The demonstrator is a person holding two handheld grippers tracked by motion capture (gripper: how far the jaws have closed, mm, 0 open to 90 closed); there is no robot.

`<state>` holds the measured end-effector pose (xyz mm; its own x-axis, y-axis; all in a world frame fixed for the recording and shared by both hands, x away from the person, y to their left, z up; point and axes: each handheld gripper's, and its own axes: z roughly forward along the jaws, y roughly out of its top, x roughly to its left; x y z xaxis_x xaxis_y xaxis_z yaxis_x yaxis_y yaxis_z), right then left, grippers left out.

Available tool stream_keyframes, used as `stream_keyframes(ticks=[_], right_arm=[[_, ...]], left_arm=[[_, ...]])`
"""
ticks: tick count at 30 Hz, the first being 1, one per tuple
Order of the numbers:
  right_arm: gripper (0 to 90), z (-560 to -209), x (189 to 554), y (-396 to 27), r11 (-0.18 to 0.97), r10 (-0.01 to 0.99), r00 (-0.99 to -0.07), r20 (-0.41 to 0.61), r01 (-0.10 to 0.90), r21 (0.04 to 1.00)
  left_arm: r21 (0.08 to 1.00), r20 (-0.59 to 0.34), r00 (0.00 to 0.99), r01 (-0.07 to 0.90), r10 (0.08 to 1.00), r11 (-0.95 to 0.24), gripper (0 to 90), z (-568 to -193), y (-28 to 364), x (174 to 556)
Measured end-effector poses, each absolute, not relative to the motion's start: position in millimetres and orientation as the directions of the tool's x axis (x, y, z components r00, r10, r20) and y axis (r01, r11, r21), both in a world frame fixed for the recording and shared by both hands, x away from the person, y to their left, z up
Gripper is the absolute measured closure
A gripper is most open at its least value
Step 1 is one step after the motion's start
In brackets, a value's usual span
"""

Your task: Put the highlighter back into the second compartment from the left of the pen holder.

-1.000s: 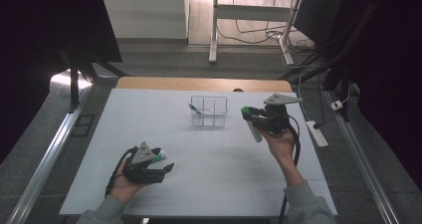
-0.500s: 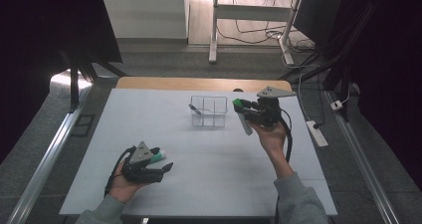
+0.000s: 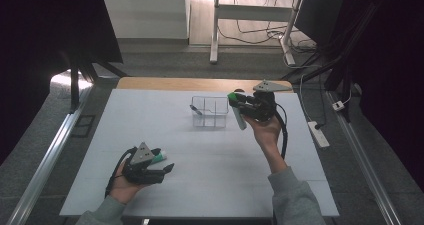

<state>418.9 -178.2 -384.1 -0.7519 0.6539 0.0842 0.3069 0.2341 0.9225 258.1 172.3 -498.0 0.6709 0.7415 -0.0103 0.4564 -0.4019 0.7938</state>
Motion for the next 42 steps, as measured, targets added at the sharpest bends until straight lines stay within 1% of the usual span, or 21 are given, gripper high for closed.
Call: stream_keyframes(ticks=[26, 36, 42], right_arm=[[66.9, -375.8, 435.3, -146.9, 0.19, 0.641, -0.76, 0.107, 0.293, 0.937], [66.9, -379.3, 444.8, -129.9, 0.203, 0.647, -0.758, 0.088, 0.282, 0.938], [66.9, -386.7, 452.7, -122.4, 0.189, 0.656, -0.748, 0.101, 0.293, 0.937]], left_arm=[[0.795, -0.016, 0.672, 0.458, 0.741, -0.397, 27.7, -497.8, 174.5, 258.3], [0.796, -0.019, 0.669, 0.459, 0.743, -0.393, 27.7, -497.5, 175.9, 258.2], [0.794, -0.021, 0.671, 0.462, 0.742, -0.395, 27.6, -498.0, 176.2, 258.8]])
